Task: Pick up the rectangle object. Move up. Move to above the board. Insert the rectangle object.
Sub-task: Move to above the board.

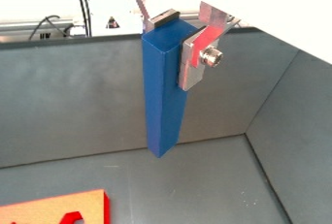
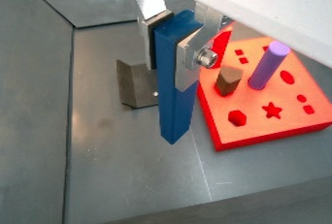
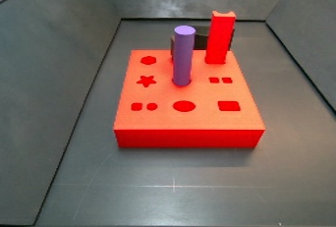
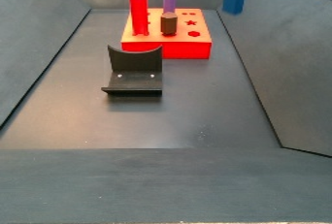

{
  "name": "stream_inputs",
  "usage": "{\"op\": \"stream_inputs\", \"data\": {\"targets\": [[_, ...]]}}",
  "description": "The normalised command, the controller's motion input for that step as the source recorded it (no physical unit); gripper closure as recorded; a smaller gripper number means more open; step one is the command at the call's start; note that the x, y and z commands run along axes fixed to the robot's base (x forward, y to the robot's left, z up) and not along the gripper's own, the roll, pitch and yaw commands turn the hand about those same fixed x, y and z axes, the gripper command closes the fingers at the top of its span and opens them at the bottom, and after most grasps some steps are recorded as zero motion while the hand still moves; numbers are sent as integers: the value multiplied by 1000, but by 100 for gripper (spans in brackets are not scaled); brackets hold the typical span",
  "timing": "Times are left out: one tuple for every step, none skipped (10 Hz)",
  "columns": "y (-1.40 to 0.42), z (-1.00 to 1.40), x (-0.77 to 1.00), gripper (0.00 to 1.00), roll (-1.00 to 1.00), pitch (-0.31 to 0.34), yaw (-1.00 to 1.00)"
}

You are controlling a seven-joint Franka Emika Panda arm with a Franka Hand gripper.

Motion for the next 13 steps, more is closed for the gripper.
{"op": "stream_inputs", "data": {"targets": [[-31, 262, 16, 100, -19, 62, 35], [-1000, 63, 281, 100, -27, -35, -1000], [-1000, 34, 288, 100, -20, -31, -1000], [-1000, 33, 296, 100, -19, -24, -1000], [-1000, 30, 316, 100, -73, -5, -1000], [-1000, 30, 318, 100, -80, 7, -1000], [-1000, 31, 329, 100, -94, 34, -1000], [-1000, 29, 338, 100, -121, 56, -1000], [-1000, 28, 358, 100, -105, 78, -646], [-1000, 33, 367, 100, -100, 83, -484], [-986, 34, 392, 100, -50, 97, -194], [-805, 31, 330, 100, -46, 105, -116], [-438, 24, 208, 100, -12, 112, -34]]}}
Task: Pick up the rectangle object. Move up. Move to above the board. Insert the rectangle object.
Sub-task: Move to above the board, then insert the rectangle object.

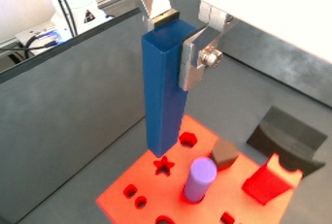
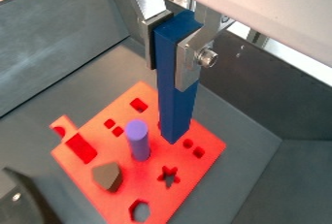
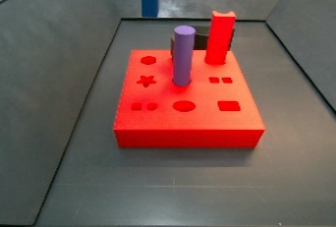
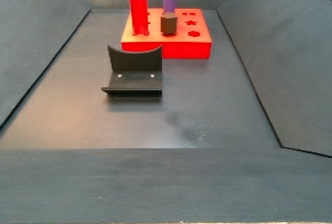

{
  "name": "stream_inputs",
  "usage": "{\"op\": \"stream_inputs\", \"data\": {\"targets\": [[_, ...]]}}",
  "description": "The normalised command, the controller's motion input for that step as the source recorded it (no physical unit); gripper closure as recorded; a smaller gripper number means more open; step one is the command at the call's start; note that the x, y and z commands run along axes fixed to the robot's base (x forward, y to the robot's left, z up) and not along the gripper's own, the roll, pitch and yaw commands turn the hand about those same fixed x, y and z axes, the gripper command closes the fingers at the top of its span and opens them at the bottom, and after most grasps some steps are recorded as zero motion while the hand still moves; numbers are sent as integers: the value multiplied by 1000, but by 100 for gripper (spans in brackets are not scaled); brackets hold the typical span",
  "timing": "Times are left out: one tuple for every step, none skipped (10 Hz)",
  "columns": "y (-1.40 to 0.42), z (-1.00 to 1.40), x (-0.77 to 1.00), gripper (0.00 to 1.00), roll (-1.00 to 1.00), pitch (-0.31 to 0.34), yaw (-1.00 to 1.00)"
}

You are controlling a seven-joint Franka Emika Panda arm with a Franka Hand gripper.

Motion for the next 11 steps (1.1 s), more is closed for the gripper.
{"op": "stream_inputs", "data": {"targets": [[-255, 31, 137, 100, -2, 102, -17], [0, -37, 777, 100, 29, 0, -351], [0, -66, 697, 100, 37, -7, -440], [0, -89, 671, 100, 54, -4, -471], [0, -114, 686, 100, 59, -9, -463], [0, -146, 734, 100, 76, -9, -420], [0, -169, 769, 100, 86, -4, -394], [0, -197, 789, 100, 99, -9, -374], [0, -211, 849, 100, 100, -16, -326], [0, -209, 880, 100, 97, -16, -294], [-9, -177, 940, 100, 80, -9, -234]]}}
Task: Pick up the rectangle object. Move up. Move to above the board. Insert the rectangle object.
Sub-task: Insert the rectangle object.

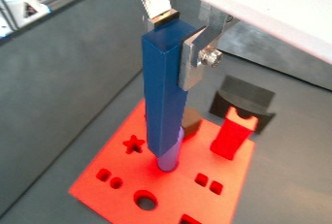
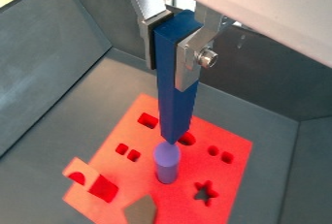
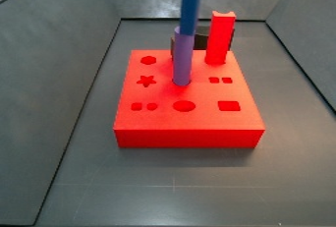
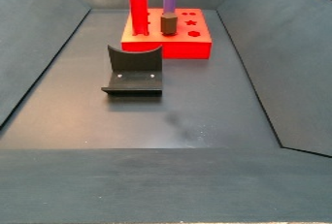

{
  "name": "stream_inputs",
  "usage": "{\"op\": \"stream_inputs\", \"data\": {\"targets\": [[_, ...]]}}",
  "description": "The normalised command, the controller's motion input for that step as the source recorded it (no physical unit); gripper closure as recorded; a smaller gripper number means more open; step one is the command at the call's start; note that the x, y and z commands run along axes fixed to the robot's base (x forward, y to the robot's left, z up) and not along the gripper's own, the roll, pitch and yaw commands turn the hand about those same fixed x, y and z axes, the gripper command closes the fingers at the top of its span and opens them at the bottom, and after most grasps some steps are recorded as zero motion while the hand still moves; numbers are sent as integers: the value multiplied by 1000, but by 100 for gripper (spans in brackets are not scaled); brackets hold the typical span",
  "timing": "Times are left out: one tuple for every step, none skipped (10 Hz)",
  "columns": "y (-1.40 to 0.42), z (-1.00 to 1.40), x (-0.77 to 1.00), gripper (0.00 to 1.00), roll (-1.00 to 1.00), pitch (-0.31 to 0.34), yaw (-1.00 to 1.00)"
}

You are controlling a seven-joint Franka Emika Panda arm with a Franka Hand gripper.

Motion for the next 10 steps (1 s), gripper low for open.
{"op": "stream_inputs", "data": {"targets": [[-54, -126, 986, 100, 64, -3, -177], [-123, -60, 1000, 100, 46, 0, -129], [-146, -54, 997, 100, 49, 0, -131], [-149, -43, 831, 100, 50, 0, -274], [-86, -86, 457, 100, 64, -4, -629], [-34, -109, 189, 100, 61, -11, -871], [-9, -103, 20, 100, 51, -24, -1000], [-9, -71, 0, 100, 40, -9, -1000], [-14, -51, 0, 100, 31, -4, -1000], [-14, -34, 0, 100, 23, -3, -1000]]}}
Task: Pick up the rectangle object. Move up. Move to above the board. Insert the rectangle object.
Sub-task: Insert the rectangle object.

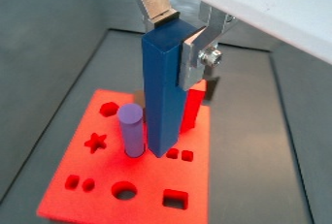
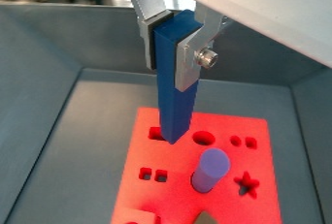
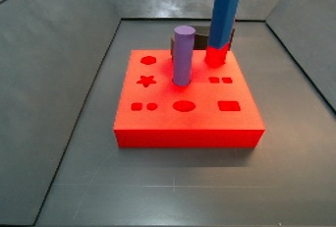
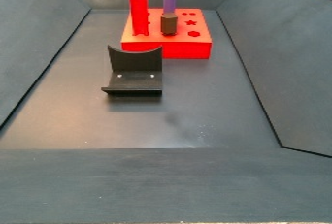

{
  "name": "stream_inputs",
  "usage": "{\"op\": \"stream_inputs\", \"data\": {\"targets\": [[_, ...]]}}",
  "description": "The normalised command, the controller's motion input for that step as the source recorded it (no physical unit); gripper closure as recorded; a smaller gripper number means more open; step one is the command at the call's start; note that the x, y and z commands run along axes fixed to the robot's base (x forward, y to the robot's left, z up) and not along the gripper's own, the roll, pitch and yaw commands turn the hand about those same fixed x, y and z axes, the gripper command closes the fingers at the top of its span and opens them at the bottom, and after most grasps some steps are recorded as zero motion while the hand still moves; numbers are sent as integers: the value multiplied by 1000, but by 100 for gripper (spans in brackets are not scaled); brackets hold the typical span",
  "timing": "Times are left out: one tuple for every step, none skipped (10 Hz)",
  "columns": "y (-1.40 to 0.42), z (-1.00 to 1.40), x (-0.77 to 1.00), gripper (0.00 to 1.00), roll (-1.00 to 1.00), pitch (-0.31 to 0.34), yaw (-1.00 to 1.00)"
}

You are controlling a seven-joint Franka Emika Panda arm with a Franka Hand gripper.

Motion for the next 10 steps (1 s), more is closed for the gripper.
{"op": "stream_inputs", "data": {"targets": [[-17, -29, 0, 100, 21, -3, -1000], [-20, -23, 43, 100, 17, -6, -994], [-77, -40, 451, 100, 47, -10, -640], [-100, -89, 560, 100, 57, -14, -560], [-129, -123, 680, 100, 74, -17, -451], [-134, -157, 689, 100, 100, -11, -443], [-123, -226, 557, 100, 136, 0, -534], [-63, -266, 351, 100, 149, 0, -709], [-31, -280, 249, 100, 144, -4, -811], [-20, -289, 246, 100, 134, -11, -834]]}}
